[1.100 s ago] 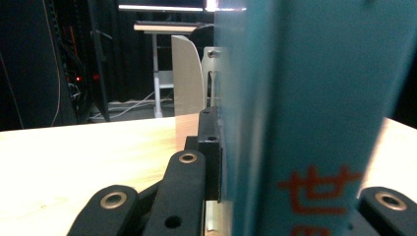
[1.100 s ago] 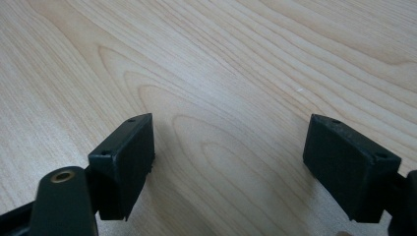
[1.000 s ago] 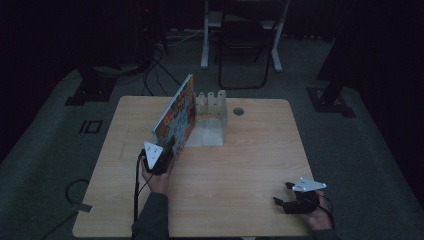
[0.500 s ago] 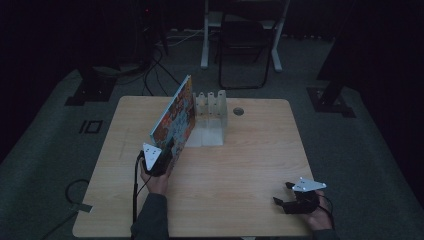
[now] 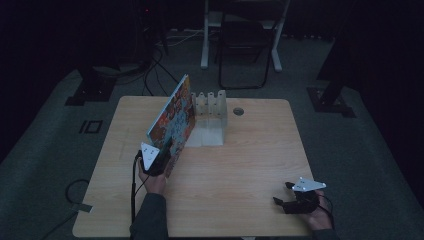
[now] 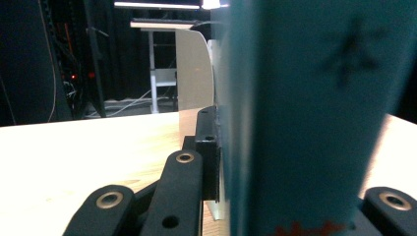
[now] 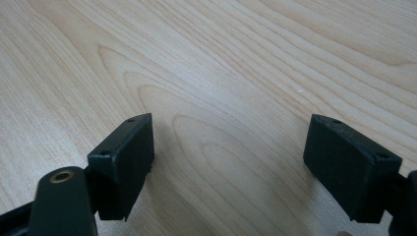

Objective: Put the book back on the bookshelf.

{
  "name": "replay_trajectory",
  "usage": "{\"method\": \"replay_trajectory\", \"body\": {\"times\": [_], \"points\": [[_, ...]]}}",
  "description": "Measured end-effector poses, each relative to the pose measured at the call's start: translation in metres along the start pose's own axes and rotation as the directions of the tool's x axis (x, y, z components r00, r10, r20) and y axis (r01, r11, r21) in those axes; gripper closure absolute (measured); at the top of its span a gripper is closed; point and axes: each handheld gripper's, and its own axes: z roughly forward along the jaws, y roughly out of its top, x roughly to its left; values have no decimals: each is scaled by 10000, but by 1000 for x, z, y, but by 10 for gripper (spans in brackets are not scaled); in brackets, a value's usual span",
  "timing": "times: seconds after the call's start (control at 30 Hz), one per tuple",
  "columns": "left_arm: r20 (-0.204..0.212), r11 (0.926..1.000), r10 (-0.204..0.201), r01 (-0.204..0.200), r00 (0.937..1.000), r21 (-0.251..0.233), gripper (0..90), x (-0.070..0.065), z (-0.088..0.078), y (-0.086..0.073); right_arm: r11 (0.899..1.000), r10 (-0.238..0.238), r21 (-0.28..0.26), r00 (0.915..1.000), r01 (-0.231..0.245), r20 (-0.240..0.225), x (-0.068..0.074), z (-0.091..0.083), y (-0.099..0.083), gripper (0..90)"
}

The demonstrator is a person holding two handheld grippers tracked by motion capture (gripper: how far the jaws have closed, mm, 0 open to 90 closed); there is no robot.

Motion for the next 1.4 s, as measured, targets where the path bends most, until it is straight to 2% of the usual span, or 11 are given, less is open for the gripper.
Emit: {"method": "replay_trajectory", "body": {"times": [0.13,0.8,1.07,1.4], "points": [[23,9999,160,-160,9999,64,786,0,0,1,10000,0,3,10000,0,-2,0,0,0,188],[177,9992,391,-392,9991,67,774,3,-1,1,10000,-11,6,10000,11,-1,0,0,0,187],[232,9994,338,-340,9992,53,760,5,-2,0,10000,-20,4,10000,20,1,0,0,0,187],[208,9999,132,-132,9997,-1,679,8,-3,-1,10000,-23,14,10000,23,3,0,0,0,187]]}}
